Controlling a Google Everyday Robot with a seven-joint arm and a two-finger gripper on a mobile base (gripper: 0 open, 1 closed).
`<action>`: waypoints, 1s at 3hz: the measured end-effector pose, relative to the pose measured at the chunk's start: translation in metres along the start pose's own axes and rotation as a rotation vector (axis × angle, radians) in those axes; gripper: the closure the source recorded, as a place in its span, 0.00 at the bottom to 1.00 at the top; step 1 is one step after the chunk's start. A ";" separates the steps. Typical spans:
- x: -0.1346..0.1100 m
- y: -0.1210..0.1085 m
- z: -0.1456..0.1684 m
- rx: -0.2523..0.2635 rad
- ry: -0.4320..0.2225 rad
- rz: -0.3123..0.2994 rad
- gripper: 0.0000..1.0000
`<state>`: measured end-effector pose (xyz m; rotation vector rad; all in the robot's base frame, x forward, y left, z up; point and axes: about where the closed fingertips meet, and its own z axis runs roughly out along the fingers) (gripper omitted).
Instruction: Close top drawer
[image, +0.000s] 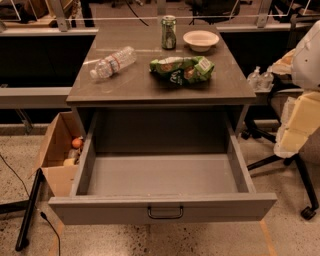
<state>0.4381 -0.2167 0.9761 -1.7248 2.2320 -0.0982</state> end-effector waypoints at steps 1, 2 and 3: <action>0.000 0.000 0.000 0.000 0.000 0.000 0.00; 0.000 0.001 0.005 0.010 -0.007 0.001 0.17; 0.003 0.011 0.039 -0.004 -0.047 -0.040 0.39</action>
Offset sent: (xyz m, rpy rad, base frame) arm 0.0017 -0.0005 -0.0177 0.0098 -0.0060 -0.0045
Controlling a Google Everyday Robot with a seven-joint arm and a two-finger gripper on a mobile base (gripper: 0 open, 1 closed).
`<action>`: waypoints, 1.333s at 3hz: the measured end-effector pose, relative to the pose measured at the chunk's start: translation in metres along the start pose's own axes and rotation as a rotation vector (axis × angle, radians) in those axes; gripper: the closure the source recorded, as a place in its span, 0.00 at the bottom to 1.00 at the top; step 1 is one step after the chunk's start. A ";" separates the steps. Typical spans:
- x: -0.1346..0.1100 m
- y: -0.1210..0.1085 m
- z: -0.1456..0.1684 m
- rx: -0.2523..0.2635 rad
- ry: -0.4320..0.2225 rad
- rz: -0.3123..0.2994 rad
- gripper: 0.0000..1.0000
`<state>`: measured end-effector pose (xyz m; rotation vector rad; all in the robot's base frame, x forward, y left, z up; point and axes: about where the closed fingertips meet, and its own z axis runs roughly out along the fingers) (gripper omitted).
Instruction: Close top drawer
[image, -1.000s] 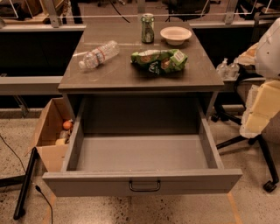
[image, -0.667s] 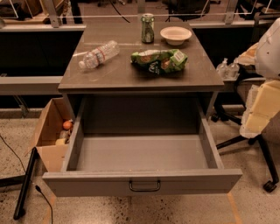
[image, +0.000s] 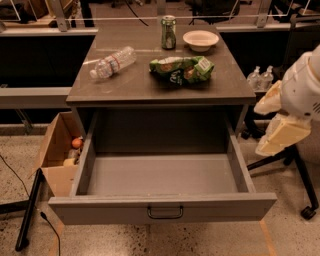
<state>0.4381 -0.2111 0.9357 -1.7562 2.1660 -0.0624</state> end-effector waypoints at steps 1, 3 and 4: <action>0.007 0.010 0.053 -0.024 -0.067 -0.065 0.62; 0.028 0.048 0.129 -0.093 -0.139 -0.179 1.00; 0.037 0.069 0.145 -0.104 -0.176 -0.191 1.00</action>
Offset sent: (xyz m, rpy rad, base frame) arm -0.0097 0.0059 -0.1698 0.1055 0.0406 0.2837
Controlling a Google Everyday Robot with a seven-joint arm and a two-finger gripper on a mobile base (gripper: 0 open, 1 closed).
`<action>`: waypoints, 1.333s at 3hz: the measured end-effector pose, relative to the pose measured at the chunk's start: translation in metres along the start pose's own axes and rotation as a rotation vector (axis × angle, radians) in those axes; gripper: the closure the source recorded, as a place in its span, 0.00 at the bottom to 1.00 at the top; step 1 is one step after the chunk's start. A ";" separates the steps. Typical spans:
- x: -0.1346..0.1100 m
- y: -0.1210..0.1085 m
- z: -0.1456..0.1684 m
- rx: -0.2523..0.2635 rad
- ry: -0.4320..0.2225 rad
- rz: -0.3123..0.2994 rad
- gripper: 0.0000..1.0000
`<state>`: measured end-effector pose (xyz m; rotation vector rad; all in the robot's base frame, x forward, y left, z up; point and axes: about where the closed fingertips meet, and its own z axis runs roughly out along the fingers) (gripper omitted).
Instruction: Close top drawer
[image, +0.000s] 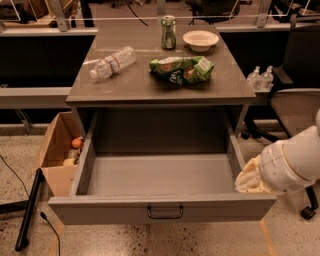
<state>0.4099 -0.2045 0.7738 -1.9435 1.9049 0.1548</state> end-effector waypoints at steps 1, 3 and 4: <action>0.008 0.026 0.012 0.021 -0.042 0.009 1.00; 0.007 0.044 0.044 0.097 -0.091 0.001 1.00; 0.010 0.047 0.062 0.140 -0.095 0.011 1.00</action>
Offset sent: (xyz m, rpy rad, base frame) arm -0.0431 0.0037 -0.0549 0.1234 -0.0841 -0.0100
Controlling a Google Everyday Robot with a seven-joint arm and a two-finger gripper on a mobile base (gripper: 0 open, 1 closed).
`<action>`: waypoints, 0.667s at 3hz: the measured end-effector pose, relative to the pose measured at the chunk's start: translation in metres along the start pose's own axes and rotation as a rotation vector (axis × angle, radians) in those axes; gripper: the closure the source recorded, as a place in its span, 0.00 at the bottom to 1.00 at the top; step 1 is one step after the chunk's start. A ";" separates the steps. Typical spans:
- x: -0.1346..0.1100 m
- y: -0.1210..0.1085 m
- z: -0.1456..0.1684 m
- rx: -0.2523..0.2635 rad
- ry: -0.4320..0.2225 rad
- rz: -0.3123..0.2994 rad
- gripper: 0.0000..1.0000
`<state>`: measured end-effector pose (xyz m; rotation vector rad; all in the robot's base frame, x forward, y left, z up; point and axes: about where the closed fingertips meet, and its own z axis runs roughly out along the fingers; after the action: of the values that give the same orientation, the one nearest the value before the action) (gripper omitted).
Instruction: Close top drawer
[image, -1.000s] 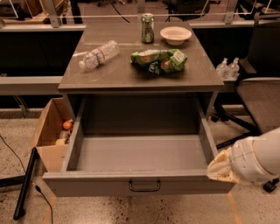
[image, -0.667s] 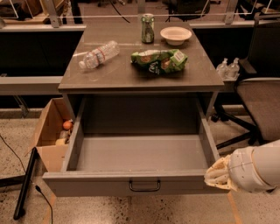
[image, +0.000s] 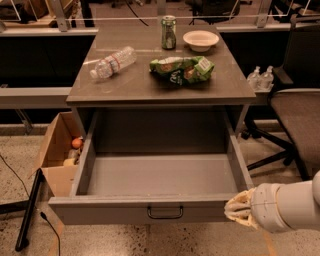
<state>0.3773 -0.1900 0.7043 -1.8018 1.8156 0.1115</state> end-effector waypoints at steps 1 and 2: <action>0.004 0.001 0.016 0.057 0.021 0.020 1.00; 0.009 -0.006 0.028 0.118 0.047 0.039 1.00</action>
Offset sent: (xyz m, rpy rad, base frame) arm 0.0295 0.0012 -0.0382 -0.0340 -0.1366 -0.1710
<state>0.3929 -0.1862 0.6794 -1.7005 1.8501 -0.0231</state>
